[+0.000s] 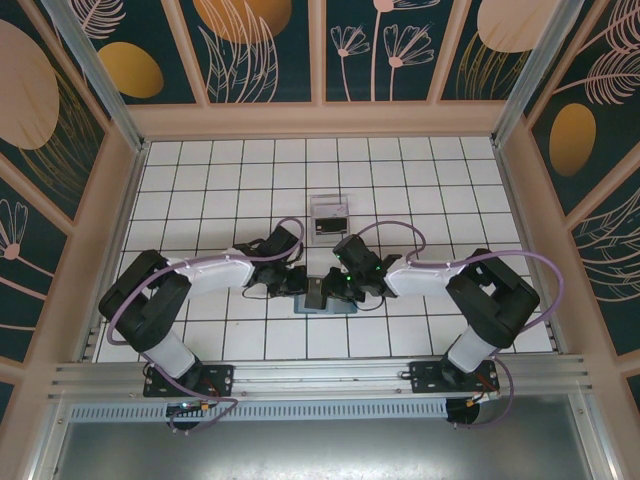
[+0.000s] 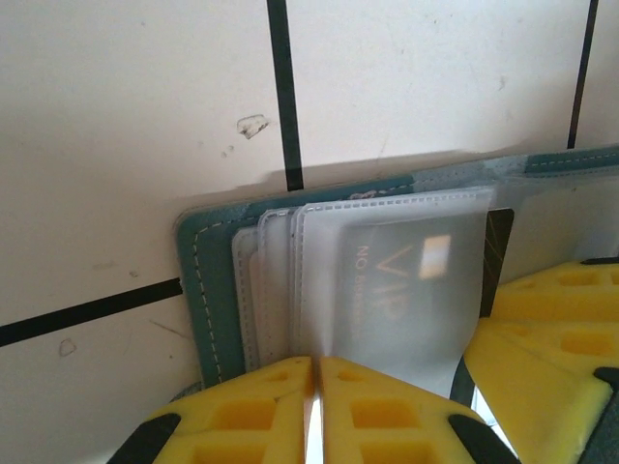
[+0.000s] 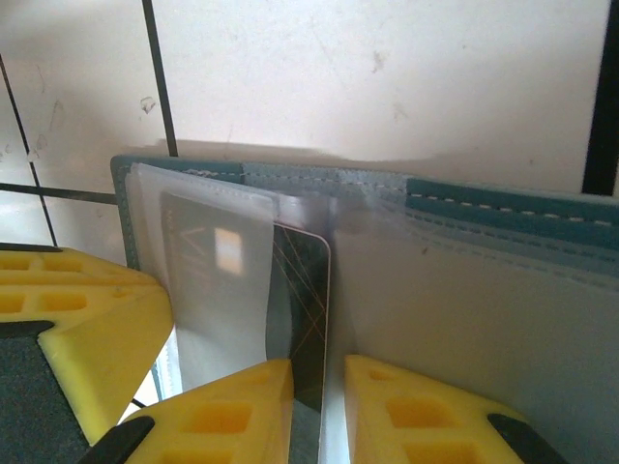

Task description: Take the credit cards out of the card holder

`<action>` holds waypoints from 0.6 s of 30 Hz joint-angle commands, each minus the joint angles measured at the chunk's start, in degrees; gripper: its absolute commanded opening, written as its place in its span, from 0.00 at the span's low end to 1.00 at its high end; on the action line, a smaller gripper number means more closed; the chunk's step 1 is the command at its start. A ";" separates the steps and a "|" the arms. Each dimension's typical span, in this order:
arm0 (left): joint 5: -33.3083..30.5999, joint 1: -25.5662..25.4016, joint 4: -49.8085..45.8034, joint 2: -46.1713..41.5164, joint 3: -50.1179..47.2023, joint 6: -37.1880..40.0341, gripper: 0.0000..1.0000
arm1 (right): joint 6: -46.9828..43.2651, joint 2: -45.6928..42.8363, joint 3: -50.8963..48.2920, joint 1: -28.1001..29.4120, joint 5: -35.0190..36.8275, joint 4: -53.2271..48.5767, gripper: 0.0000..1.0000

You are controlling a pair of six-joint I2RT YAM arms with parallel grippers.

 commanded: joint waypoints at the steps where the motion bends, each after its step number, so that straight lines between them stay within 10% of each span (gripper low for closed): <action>1: -4.02 -1.04 -4.71 3.62 -0.55 1.66 0.12 | 0.67 -0.95 -0.98 0.27 -2.55 2.18 0.22; 18: -4.97 -1.17 -6.05 5.13 0.09 2.18 0.12 | 1.13 -0.65 -1.99 0.27 -3.24 4.16 0.13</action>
